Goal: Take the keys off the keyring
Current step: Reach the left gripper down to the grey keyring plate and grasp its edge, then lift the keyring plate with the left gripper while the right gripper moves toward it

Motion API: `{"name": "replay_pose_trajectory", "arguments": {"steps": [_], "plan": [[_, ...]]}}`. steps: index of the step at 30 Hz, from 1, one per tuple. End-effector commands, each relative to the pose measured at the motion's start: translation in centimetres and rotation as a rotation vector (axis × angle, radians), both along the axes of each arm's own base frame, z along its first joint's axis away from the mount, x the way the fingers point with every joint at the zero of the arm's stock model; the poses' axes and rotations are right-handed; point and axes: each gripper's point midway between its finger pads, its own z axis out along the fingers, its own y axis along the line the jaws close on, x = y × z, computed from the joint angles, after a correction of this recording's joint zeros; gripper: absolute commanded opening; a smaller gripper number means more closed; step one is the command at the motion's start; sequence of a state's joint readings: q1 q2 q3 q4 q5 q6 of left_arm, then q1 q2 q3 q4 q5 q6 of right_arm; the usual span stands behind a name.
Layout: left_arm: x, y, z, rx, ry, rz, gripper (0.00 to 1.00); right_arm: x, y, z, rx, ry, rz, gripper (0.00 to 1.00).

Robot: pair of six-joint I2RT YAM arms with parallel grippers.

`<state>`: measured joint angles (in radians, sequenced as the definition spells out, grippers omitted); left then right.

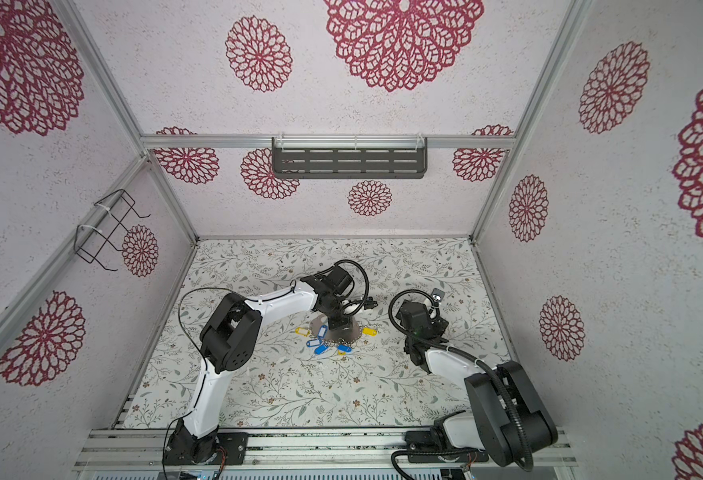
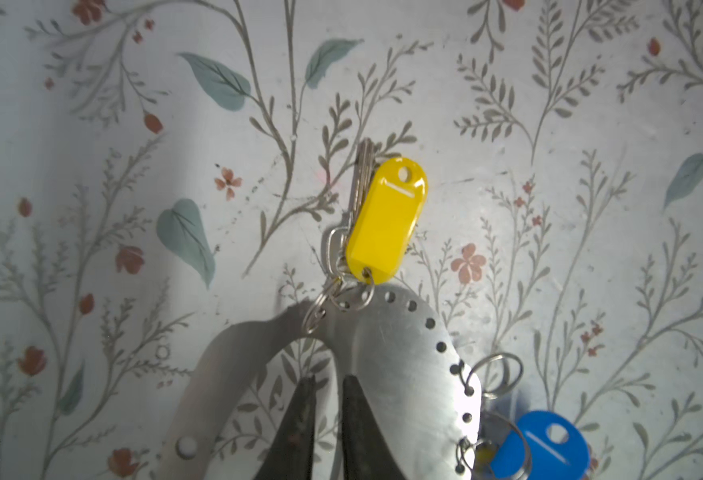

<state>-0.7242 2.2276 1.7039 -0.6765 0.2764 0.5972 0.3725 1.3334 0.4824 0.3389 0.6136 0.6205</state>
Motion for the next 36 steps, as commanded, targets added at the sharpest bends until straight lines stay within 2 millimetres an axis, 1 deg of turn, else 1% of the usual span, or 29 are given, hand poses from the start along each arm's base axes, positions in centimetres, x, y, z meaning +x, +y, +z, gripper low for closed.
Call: {"name": "replay_pose_trajectory", "arguments": {"steps": [1,5,13,19,24,25,27,30,33,36], "plan": [[0.1,-1.0,0.5,-0.037,-0.006,-0.017,0.17,0.1,-0.4,1.4,-0.02,-0.038,-0.025,0.99],[0.5,-1.9,1.1,-0.082,-0.033,-0.019,0.19,0.0,-0.5,1.4,-0.023,-0.038,-0.029,0.99],[0.6,-2.6,0.1,-0.071,-0.002,-0.022,0.29,0.1,-0.7,1.6,-0.031,-0.037,-0.04,0.99],[0.3,-3.3,-0.3,-0.081,0.006,-0.03,0.3,0.0,-0.6,1.6,-0.045,-0.035,-0.043,0.99],[-0.3,-3.6,-1.2,-0.074,0.026,-0.039,0.3,0.0,-0.5,1.7,-0.046,-0.038,-0.043,0.99],[-0.3,-3.7,-1.3,-0.075,0.025,-0.04,0.3,0.0,-0.5,1.7,-0.046,-0.037,-0.043,0.99],[-0.5,-3.8,-1.5,-0.077,0.032,-0.042,0.25,0.0,-0.6,1.8,-0.053,-0.038,-0.048,0.99],[-0.5,-4.0,-1.1,-0.084,0.033,-0.029,0.12,0.0,-0.6,1.8,-0.062,-0.04,-0.055,0.99],[-0.8,-3.7,-0.5,-0.088,0.046,-0.014,0.0,-0.1,-0.9,2.0,-0.063,-0.05,-0.07,0.99],[-1.0,-3.1,1.0,-0.117,0.049,0.034,0.0,-0.5,-1.3,2.5,-0.048,-0.098,-0.083,0.99]]}}
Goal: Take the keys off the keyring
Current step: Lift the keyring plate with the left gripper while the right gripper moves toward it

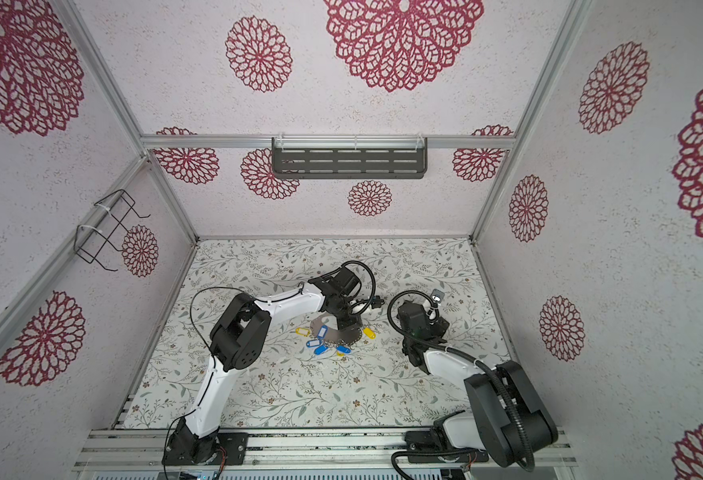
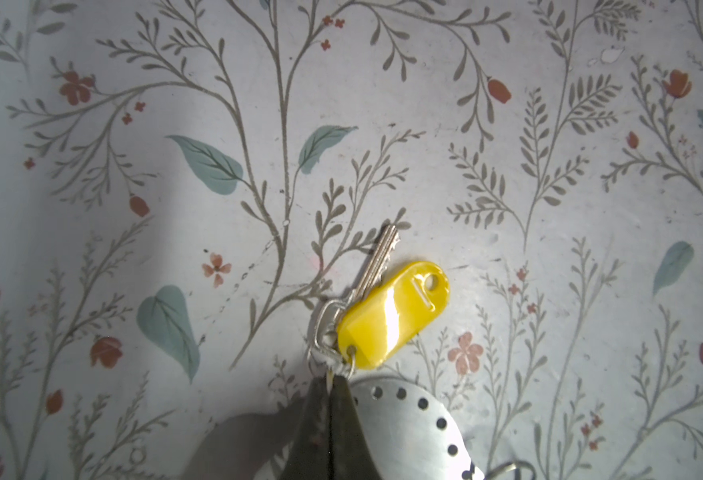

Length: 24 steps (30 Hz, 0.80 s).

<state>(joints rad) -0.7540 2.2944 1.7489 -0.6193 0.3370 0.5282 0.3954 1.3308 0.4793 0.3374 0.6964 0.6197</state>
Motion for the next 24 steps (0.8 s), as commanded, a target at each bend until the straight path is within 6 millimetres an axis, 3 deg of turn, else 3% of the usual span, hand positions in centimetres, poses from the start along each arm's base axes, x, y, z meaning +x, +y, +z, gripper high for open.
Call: {"name": "replay_pose_trajectory", "arguments": {"steps": [1,4,7,10,13,15,17,21,24], "plan": [[-0.6,0.0,2.6,-0.066,-0.003,0.048,0.0,-0.4,-0.9,2.3,0.004,-0.11,-0.041,0.99],[-0.8,0.5,6.0,-0.176,-0.05,0.125,0.0,-1.2,-1.1,3.3,0.037,-0.225,-0.027,0.98],[-0.7,1.5,11.8,-0.347,-0.151,0.226,0.0,-1.6,-0.8,3.5,0.044,-0.302,0.025,0.97],[-0.6,3.1,16.4,-0.45,-0.211,0.324,0.0,-1.3,0.6,2.3,0.036,-0.24,0.114,0.97],[-1.9,3.6,20.4,-0.509,-0.223,0.302,0.0,-1.0,3.5,1.6,0.148,-0.108,0.24,0.99],[-2.5,3.8,22.5,-0.548,-0.224,0.283,0.0,-0.7,7.2,3.7,0.233,-0.071,0.429,0.99],[-2.8,4.0,24.4,-0.581,-0.214,0.276,0.0,-0.8,9.7,6.8,0.279,-0.1,0.566,0.98],[-3.5,4.4,27.9,-0.699,-0.132,0.235,0.0,-1.2,12.4,13.8,0.281,-0.192,0.749,0.94],[-3.9,4.7,29.8,-0.762,-0.114,0.217,0.0,-1.9,15.0,17.0,0.336,-0.231,0.902,0.82]]}}
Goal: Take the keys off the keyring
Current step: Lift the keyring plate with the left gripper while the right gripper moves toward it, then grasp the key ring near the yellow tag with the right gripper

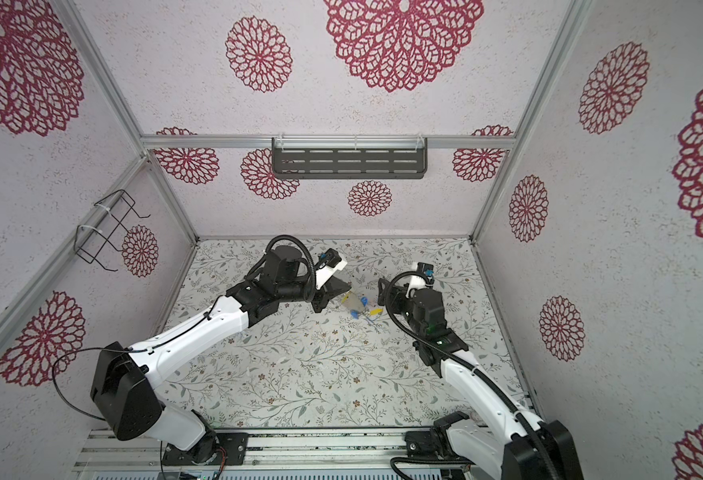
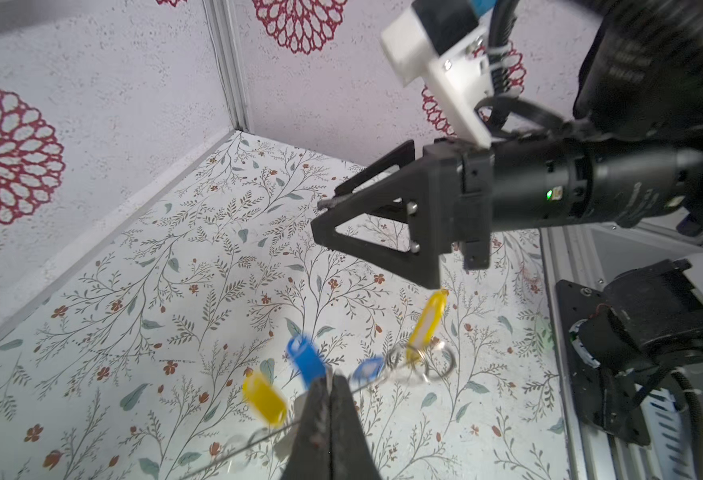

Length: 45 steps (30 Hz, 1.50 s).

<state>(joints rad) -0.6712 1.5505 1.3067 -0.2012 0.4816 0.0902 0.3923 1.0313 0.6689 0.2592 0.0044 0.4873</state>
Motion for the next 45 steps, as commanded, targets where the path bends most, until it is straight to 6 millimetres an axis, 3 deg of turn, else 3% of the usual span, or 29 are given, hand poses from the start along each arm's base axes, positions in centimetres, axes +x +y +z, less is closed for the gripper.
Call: {"name": "replay_pose_trajectory", "arguments": {"steps": [1,5,11,14,17,21,24,32,45], "plan": [[-1.4,0.0,4.2,-0.132,-0.011,-0.07,0.0,-2.1,4.2,2.4,0.049,-0.001,0.275,0.78],[-2.2,0.3,5.8,-0.192,-0.041,-0.09,0.0,-3.4,7.1,3.3,0.152,0.006,0.445,0.67],[-3.2,1.0,6.9,-0.284,0.01,-0.152,0.0,-5.4,8.8,5.3,0.22,-0.039,0.589,0.45],[-3.3,1.3,7.3,-0.34,0.03,-0.173,0.0,-6.3,9.6,5.9,0.246,-0.052,0.651,0.43],[-3.0,1.3,7.2,-0.342,0.036,-0.174,0.0,-6.6,10.0,6.0,0.237,-0.055,0.662,0.41],[-2.9,1.1,6.7,-0.336,0.055,-0.187,0.0,-6.3,9.3,7.0,0.187,-0.089,0.62,0.2],[-2.8,0.9,6.5,-0.337,0.067,-0.193,0.0,-6.1,9.2,7.6,0.151,-0.104,0.612,0.1],[-2.9,0.7,6.5,-0.344,0.095,-0.212,0.0,-6.7,9.3,9.4,0.148,-0.149,0.639,0.15],[-1.4,-0.4,6.0,-0.372,0.172,-0.209,0.0,-8.0,10.1,9.4,0.18,-0.169,0.721,0.16]]}}
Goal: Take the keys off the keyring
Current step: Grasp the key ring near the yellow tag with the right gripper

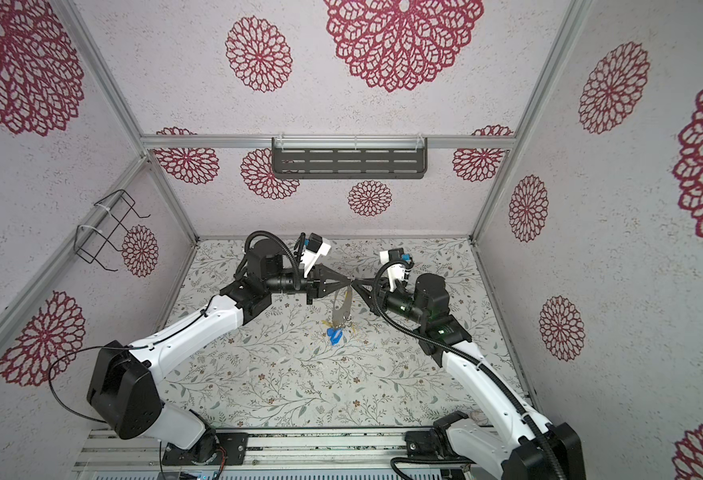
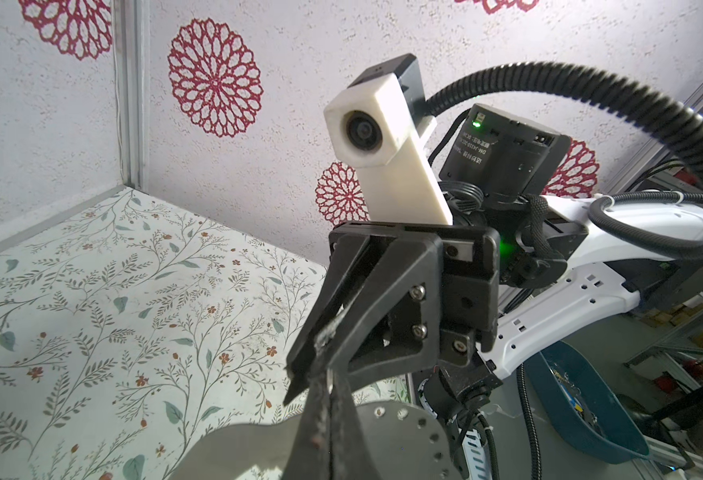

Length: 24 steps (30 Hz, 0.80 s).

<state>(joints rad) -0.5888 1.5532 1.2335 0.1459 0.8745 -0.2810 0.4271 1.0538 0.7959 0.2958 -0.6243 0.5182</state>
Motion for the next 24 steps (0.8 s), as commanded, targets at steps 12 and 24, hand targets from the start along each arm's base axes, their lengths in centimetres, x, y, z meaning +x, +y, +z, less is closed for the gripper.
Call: {"name": "replay_pose_trajectory", "arguments": {"steps": [12,24], "plan": [[0.3,1.3,0.9,-0.036,-0.027,0.014,0.0,-1.4,-0.2,3.1,0.078,-0.091,0.058,0.21],[-0.1,1.6,1.9,-0.054,-0.041,0.009,0.0,-0.9,0.2,3.3,0.155,-0.053,0.117,0.22]]}}
